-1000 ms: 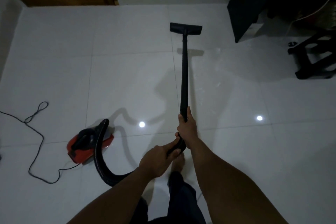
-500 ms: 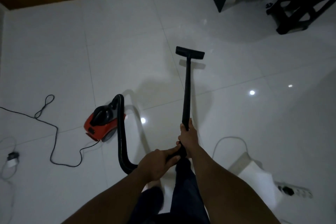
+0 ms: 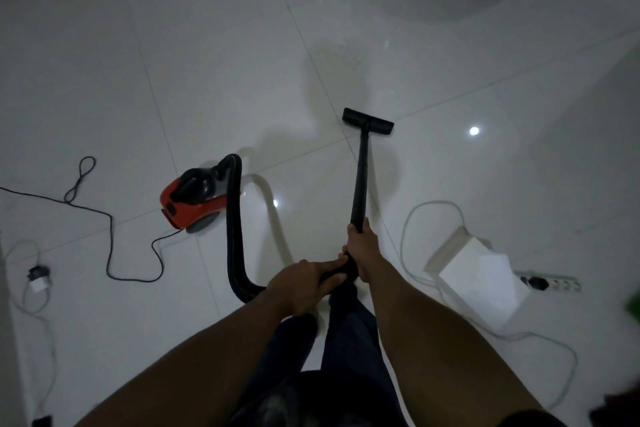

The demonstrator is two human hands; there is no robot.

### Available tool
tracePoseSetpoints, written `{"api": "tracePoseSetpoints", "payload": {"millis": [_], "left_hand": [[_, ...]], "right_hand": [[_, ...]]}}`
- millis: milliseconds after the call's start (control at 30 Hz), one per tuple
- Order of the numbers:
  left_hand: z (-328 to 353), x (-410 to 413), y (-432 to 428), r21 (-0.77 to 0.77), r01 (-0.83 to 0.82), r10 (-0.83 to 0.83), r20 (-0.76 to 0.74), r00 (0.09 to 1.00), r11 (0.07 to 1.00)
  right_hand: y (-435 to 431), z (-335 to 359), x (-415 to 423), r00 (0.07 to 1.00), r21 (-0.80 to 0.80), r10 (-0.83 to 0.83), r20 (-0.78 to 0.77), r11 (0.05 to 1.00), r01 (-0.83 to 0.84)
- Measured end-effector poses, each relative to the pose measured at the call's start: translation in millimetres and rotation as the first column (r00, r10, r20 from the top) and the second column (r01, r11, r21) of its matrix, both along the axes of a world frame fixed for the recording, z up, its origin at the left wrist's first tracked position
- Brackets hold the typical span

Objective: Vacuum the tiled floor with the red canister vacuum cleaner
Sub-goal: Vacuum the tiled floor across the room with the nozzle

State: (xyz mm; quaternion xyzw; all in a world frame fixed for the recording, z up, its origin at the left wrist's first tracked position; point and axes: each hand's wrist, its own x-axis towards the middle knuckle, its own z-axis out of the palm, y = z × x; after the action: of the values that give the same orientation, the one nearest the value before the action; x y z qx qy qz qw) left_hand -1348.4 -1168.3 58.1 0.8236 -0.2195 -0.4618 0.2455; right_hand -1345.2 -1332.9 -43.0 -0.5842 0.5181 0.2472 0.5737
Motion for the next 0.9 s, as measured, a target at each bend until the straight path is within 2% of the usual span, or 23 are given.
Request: {"api": "tracePoseSetpoints", "payload": {"millis": [167, 400, 533, 900], "left_hand": [[0, -2, -12, -0.004, 0.003, -0.003, -0.014, 1.000, 1.000], [-6, 12, -47, 0.009, -0.036, 0.036, -0.011, 0.999, 0.999], [-8, 27, -86, 0.025, -0.052, 0.053, -0.038, 0.998, 0.998], [-11, 77, -221, 0.057, -0.167, 0.172, -0.092, 0.981, 0.984]], "right_hand": [[-12, -42, -7, 0.996, -0.048, 0.080, -0.043, 0.995, -0.083], [-45, -35, 15, 0.999, 0.000, 0.037, -0.033, 0.999, -0.037], [-80, -12, 40, 0.999, 0.040, 0.041, -0.012, 0.998, -0.040], [-207, -36, 105, 0.976, 0.023, 0.218, 0.009, 0.976, -0.218]]}}
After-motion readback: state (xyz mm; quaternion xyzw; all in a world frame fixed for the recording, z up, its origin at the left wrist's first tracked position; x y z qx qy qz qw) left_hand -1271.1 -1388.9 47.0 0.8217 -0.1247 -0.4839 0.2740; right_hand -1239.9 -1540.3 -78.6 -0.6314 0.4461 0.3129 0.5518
